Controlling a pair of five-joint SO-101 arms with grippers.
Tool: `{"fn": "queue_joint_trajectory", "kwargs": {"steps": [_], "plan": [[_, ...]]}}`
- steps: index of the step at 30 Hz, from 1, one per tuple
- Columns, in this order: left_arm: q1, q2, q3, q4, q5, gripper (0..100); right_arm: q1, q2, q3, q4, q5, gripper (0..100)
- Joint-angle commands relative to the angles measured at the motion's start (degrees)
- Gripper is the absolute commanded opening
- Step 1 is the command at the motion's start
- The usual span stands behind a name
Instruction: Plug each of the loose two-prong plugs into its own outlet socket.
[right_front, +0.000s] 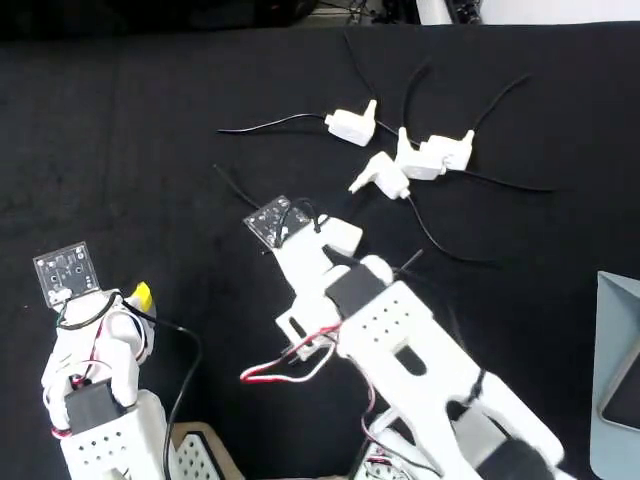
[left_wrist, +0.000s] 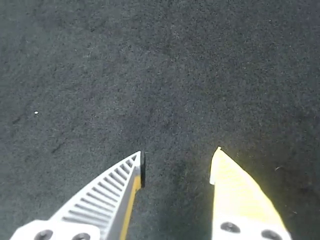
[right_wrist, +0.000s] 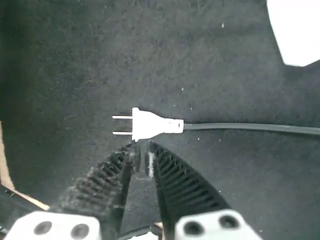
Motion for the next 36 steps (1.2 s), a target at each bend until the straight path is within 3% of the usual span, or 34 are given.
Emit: {"fn": "queue_joint_trajectory", "kwargs": {"steps": [1,5,10,16,19,31,36], "plan": [[-0.48,-0.35,-0.4,-1.14,-0.26,22,-0.97,4.26,-3.12,-1.05,-8.62,1.6],[-0.48,-0.35,-0.4,-1.14,-0.26,22,-0.79,6.81,-3.12,-2.29,-16.35,1.6],[-0.48,-0.35,-0.4,-1.14,-0.26,22,-0.44,9.36,-2.95,-5.1,-20.31,2.1],[-0.48,-0.35,-0.4,-1.14,-0.26,22,6.24,13.14,-2.77,-8.0,-23.65,23.4],[-0.48,-0.35,-0.4,-1.14,-0.26,22,8.26,15.08,-2.68,-8.26,-23.65,27.0],[-0.4,-0.35,-0.4,-1.14,-0.26,22,8.97,24.31,-2.59,-13.71,-26.55,19.8],[-0.48,-0.35,-0.4,-1.14,-0.26,22,9.14,31.25,-2.95,-16.7,-26.37,2.1]]}}
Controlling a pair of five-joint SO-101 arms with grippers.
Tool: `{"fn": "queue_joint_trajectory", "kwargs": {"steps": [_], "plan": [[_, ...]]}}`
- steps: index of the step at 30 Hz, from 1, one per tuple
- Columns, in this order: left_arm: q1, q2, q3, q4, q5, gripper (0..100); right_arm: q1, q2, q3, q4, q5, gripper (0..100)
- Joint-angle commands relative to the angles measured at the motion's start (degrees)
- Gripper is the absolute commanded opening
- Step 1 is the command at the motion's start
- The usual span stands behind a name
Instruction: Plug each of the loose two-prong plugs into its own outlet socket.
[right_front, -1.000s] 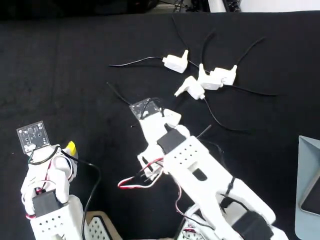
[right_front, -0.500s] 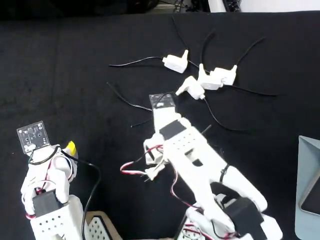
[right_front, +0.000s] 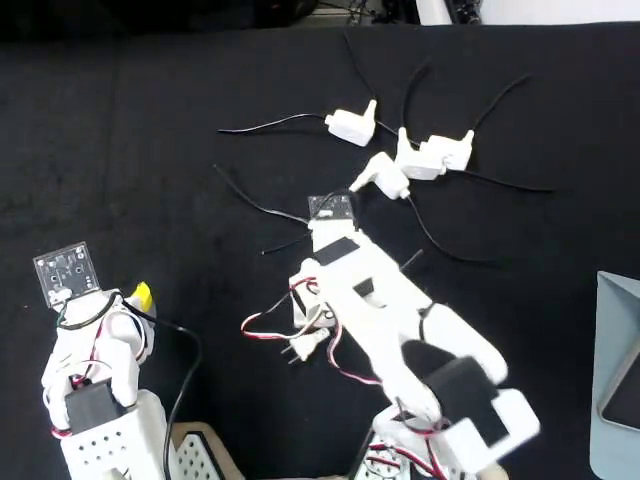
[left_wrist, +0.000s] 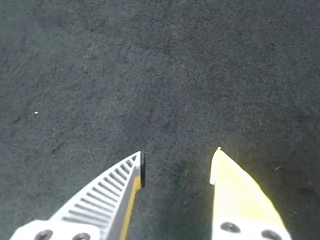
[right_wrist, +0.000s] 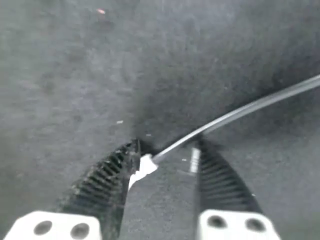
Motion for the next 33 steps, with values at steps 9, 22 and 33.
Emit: {"fn": "queue_joint_trajectory", "kwargs": {"steps": [9,22,33], "plan": [[-0.22,-0.35,0.13,-1.23,-0.35,22,9.05,4.18,-2.59,-2.2,9.41,1.1],[-0.13,-0.35,0.13,-1.23,-0.35,22,27.34,-8.22,-2.68,-6.33,46.24,4.6],[-0.13,-0.35,0.13,-1.23,-0.35,22,27.25,-8.66,-2.95,5.27,46.15,13.8]]}}
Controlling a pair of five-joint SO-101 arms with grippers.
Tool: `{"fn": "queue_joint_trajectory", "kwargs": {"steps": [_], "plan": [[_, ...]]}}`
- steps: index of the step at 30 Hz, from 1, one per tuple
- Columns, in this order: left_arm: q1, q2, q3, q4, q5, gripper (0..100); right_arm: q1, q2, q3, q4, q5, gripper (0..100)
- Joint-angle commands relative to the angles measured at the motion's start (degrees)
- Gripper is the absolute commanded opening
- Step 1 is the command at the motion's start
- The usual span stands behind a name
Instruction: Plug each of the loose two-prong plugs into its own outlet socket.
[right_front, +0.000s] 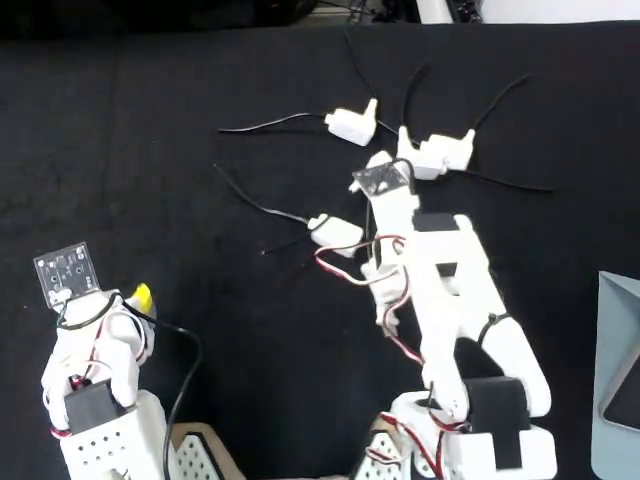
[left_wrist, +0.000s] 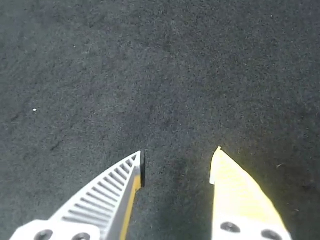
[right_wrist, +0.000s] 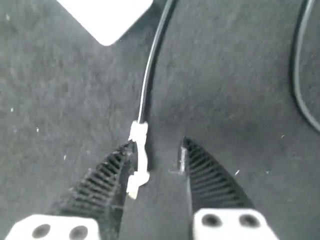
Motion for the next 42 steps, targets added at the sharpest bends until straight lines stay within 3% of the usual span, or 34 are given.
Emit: {"fn": "queue_joint_trajectory", "kwargs": {"steps": [1,10,18,27,36,42], "plan": [[-0.13,-0.35,-0.4,-1.23,-0.35,22,0.7,-1.89,-1.54,5.1,0.35,13.8],[-0.04,-0.35,-0.4,-1.23,-0.35,23,-4.92,-1.89,-11.12,18.29,-4.31,13.8],[-0.04,-0.35,-0.4,-1.23,-0.35,23,-11.78,-1.45,-9.19,18.46,-8.35,13.8],[-0.04,-0.35,-0.4,-1.23,-0.35,23,-11.6,-1.45,3.12,6.59,-8.53,13.8],[-0.13,-0.35,-0.4,-1.23,-0.35,23,-4.04,-1.36,2.68,6.42,-4.4,13.8],[-0.13,-0.35,-0.4,-1.23,-0.35,23,-3.69,-1.36,3.91,6.68,-4.13,13.8]]}}
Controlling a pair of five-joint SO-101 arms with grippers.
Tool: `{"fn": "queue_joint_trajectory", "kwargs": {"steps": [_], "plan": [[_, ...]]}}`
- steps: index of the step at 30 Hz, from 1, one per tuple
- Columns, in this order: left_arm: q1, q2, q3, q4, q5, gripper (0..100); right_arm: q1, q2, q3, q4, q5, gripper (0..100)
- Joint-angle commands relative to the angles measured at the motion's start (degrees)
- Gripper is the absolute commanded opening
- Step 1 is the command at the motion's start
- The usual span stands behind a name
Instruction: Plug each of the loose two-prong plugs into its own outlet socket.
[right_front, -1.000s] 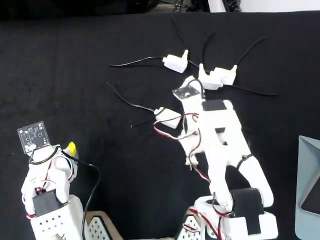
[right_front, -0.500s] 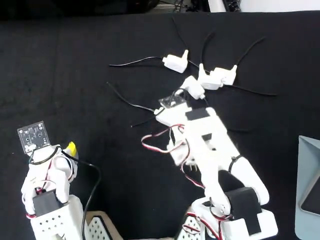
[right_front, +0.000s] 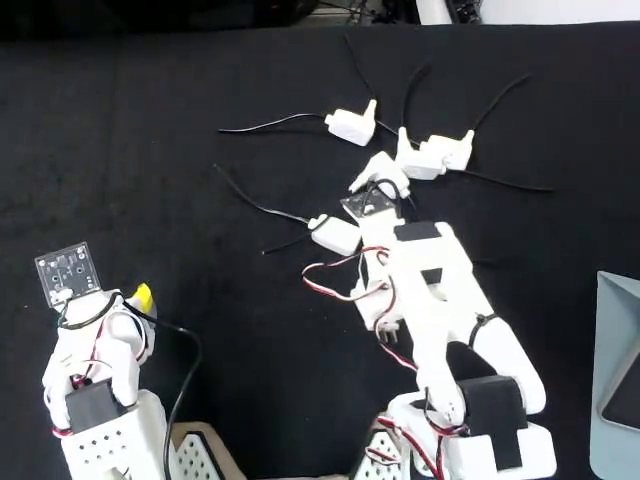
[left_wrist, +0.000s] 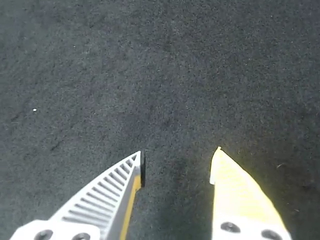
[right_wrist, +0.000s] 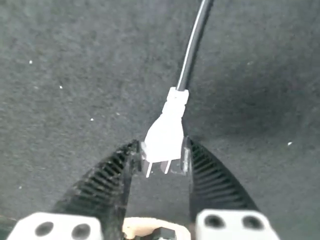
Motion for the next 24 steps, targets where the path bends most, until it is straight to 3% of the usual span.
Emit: {"fn": "queue_joint_trajectory", "kwargs": {"steps": [1,6,14,24], "plan": [[-0.13,-0.35,-0.4,-1.23,-0.35,23,0.26,-1.19,0.66,0.0,0.35,13.8],[-0.13,-0.35,-0.4,-1.23,-0.35,23,-1.05,-1.71,-1.19,0.97,0.18,13.8],[-0.13,-0.35,-0.4,-1.23,-0.35,23,-6.68,-1.63,-9.89,12.22,-5.19,13.8],[-0.04,-0.35,-0.4,-1.23,-0.35,23,-7.21,-1.19,1.63,0.09,-5.54,13.8]]}}
